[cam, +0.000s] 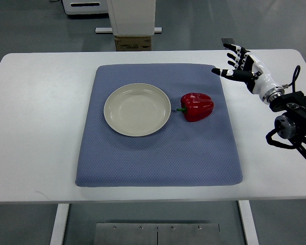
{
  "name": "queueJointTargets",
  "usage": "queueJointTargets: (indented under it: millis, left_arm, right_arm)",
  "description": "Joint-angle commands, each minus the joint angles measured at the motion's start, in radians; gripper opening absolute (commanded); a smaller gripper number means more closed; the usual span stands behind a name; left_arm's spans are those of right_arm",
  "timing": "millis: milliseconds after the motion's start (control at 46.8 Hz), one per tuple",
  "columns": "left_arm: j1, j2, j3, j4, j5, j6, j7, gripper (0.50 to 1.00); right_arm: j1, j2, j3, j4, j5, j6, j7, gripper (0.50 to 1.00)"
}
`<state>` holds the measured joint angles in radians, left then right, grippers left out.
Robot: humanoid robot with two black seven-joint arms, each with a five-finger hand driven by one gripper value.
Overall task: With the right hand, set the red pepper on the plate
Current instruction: 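Reach the right hand over the red bell pepper and lower onto it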
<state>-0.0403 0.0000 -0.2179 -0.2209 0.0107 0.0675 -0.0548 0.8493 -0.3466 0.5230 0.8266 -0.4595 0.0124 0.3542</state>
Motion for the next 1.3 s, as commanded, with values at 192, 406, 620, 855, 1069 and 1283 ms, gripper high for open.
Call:
queueJointTargets:
  millis: [192,406,620,855,1069,1283]
  left_arm:
    - [0.0,0.0,0.0,0.0,0.0,0.0,0.0,1.0]
    - [0.0,0.0,0.0,0.0,0.0,0.0,0.0,1.0]
    - [0.0,0.0,0.0,0.0,0.0,0.0,0.0,1.0]
    - [0.0,0.0,0.0,0.0,0.0,0.0,0.0,1.0]
    - [0.0,0.0,0.0,0.0,0.0,0.0,0.0,1.0]
    - [0.0,0.0,0.0,0.0,0.0,0.0,0.0,1.0]
  right_arm:
    - [0.019,-0.041,-0.034,0.086,-0.182,0.014,0.045,1.0]
    - [0.045,-0.063,-0.101,0.131,-0.321,0.014,0.074,1.0]
    - [0.079,-0.066,-0.205,0.132,-0.386,0.012,0.112,0.998]
    - [0.093,-0.066,-0.271,0.124,-0.407,-0.002,0.114,0.993]
    - [0.103,-0.058,-0.347,0.098,-0.407,-0.049,0.114,0.989]
    - [0.109,-0.054,-0.385,0.078,-0.407,-0.071,0.117,0.989]
